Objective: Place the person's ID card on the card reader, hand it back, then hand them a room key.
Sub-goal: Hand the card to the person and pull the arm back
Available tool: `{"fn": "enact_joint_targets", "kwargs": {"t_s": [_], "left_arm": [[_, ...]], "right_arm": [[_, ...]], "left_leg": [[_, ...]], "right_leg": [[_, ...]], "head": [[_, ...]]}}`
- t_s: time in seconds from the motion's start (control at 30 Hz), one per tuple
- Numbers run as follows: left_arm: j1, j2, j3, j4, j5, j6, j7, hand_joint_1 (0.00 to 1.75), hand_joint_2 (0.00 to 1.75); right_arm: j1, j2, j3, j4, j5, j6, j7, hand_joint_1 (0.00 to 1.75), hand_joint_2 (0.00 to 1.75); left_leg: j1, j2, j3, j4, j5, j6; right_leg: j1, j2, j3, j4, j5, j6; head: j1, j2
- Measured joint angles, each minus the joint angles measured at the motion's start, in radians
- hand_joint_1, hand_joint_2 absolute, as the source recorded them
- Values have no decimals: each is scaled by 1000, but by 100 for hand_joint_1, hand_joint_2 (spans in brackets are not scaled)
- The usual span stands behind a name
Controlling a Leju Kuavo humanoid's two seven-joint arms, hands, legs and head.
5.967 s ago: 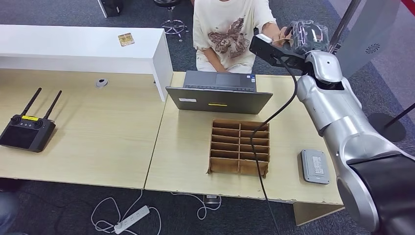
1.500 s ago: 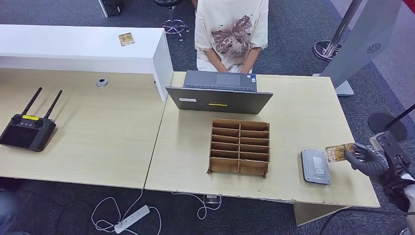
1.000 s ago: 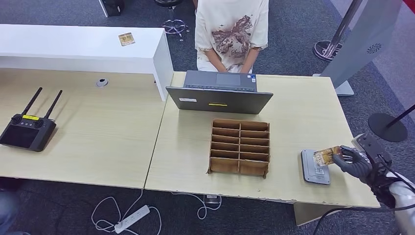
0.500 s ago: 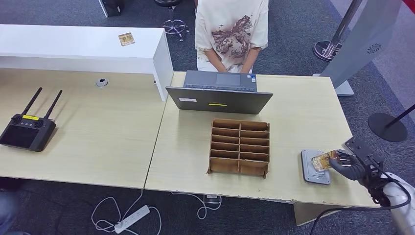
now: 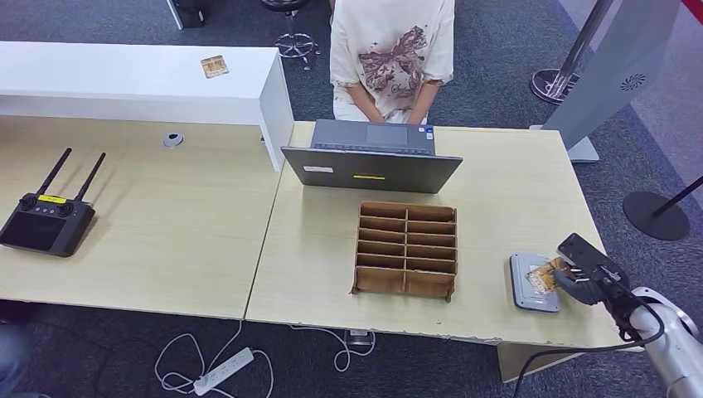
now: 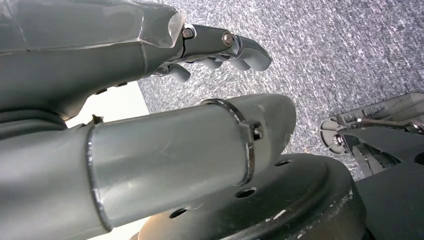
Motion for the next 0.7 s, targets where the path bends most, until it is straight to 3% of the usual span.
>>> {"fn": "enact_joint_targets", "kwargs": {"t_s": [0.4,0.7], "left_arm": [[0,0,0,0,-7,0,0,0,0],[1,4,0,0,-8,0,0,0,0]], "right_arm": [[32,1,-17,-36,-23,-8,-9,175,175],[69,-8,-133,-109,-173,129,-102,175,175]], "left_leg": [[0,0,1,0,0,0],[0,0,0,0,0,0]], "right_leg": [[0,0,0,0,0,0],[0,0,0,0,0,0]], "head": [[0,0],[0,0]]}}
